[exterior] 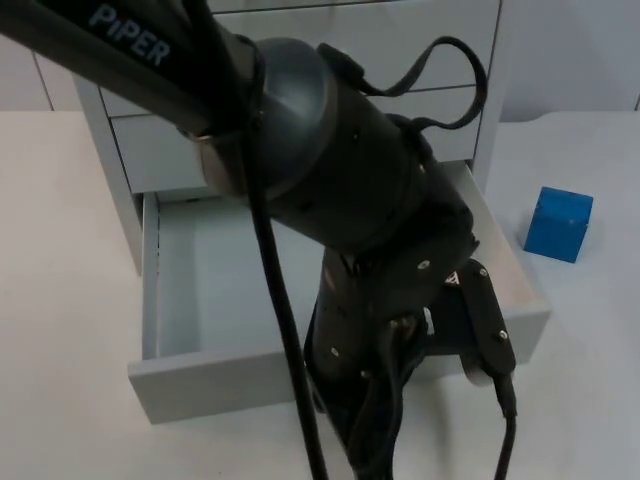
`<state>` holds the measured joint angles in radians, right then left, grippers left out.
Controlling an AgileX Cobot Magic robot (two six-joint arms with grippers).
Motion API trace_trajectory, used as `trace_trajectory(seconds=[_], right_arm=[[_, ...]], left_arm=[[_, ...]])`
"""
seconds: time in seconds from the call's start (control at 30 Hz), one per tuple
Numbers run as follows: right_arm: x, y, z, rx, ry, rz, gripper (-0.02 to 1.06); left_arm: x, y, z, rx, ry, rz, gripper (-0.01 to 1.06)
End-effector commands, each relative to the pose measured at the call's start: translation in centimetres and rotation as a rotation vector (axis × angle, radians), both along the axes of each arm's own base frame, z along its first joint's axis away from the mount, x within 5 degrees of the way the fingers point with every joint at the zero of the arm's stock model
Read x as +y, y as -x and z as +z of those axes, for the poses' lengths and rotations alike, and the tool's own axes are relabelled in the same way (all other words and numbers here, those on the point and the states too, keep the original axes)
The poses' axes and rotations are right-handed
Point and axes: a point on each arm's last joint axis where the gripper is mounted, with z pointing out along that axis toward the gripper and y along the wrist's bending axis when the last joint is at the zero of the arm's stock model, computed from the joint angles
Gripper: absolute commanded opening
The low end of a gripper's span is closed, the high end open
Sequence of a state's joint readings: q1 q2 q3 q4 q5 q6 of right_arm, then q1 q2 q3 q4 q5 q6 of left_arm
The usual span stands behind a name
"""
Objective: Open the drawer with the left hand, place the block into the drawer with the right hand, then close the drawer with the left hand.
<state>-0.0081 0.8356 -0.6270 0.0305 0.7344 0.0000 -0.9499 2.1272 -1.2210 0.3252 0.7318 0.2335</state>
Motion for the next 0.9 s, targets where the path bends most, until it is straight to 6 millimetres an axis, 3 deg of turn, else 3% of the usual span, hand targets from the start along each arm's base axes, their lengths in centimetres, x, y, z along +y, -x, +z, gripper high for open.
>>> trace_trajectory(seconds=[0.0,0.13,0.23,0.27,0.4,0.43,0.53,0.73,0.87], right_arm=[[-0.1,0.1,-0.1,0.000,0.012,0.006,1.05],[-0.1,0.0,-0.1,-0.003,0.012,0.006,1.05],[-0.1,0.0,0.0,-0.010,0.012,0.006,1.05],[-0.1,0.0,0.0,-0.010,0.012,0.006,1.05],[-0.1,0.0,0.0,-0.010,0.012,0.006,1.05],[-0.1,0.0,0.0,-0.010,0.012,0.006,1.05],[-0.1,0.0,0.0,-0.010,0.012,0.006,1.05],[-0.1,0.0,0.0,-0.010,0.012,0.006,1.05],[-0.1,0.0,0.0,-0.010,0.012,0.006,1.05]], left_arm=[[-0.4,1.1,-0.5,0.054,0.013,-0.007,0.00],[-0.4,1.1,-0.3,0.052,0.016,-0.007,0.00],[-0.5,1.1,0.4,0.042,0.031,-0.008,0.16],[-0.5,1.1,0.4,0.042,0.031,-0.008,0.16],[-0.5,1.0,1.3,0.027,0.053,-0.009,0.56],[-0.5,1.0,1.3,0.027,0.053,-0.009,0.56],[-0.6,1.0,2.1,0.018,0.072,-0.005,0.76],[-0.5,1.3,4.0,0.015,0.111,0.019,0.79],[0.1,1.9,6.4,0.042,0.116,0.059,0.79]])
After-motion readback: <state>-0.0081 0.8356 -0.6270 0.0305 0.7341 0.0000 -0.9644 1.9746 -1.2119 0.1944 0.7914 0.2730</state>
